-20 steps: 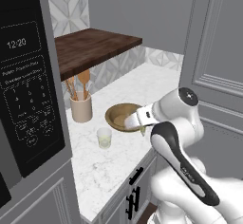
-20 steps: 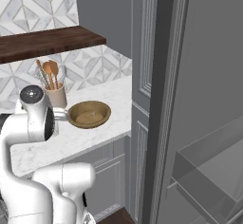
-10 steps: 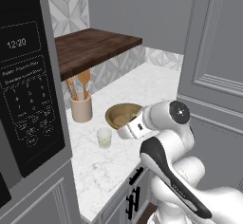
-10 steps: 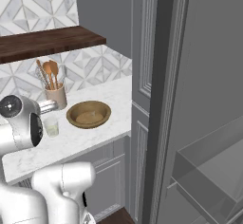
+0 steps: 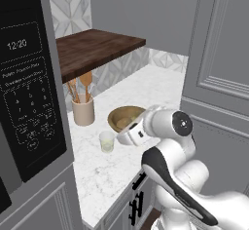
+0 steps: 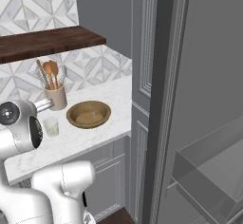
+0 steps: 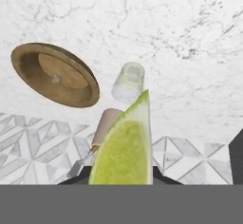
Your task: Grab a lemon wedge from the fridge and one ice cube from the ice bowl, and put them in the glass of lemonade.
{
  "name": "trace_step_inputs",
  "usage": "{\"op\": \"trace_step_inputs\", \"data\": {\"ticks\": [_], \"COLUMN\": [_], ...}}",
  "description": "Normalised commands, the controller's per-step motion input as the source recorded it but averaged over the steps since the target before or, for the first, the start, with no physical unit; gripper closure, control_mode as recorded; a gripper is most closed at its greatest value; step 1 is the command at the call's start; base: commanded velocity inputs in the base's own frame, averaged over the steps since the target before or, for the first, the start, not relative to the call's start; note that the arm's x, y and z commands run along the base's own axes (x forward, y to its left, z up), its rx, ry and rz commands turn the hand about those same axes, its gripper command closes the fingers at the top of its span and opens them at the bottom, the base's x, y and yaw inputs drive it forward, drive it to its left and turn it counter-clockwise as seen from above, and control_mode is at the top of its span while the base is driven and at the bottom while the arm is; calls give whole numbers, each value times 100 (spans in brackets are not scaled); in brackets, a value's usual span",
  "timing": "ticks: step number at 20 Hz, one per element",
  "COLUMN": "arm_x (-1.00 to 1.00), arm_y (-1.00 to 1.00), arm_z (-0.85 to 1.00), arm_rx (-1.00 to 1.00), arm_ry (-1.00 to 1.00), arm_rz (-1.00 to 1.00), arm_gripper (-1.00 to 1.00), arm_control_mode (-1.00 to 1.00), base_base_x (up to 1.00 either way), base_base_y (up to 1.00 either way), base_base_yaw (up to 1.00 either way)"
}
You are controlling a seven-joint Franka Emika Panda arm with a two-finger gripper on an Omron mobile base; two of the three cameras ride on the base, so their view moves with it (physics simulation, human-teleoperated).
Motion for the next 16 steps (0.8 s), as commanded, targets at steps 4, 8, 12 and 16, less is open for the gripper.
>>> {"op": "trace_step_inputs", "data": {"ticks": [4, 8, 12, 16], "arm_x": [26, 46, 36, 28], "arm_y": [2, 0, 17, 26], "arm_z": [0, -2, -18, -31], "arm_rx": [0, 0, 0, 0], "arm_ry": [5, 11, 12, 10], "arm_rz": [0, 0, 0, 0], "arm_gripper": [100, 100, 100, 100], "arm_control_mode": [-100, -100, -100, -100], "base_base_x": [0, 0, 0, 0], "base_base_y": [0, 0, 0, 0], "base_base_yaw": [0, 0, 0, 0]}}
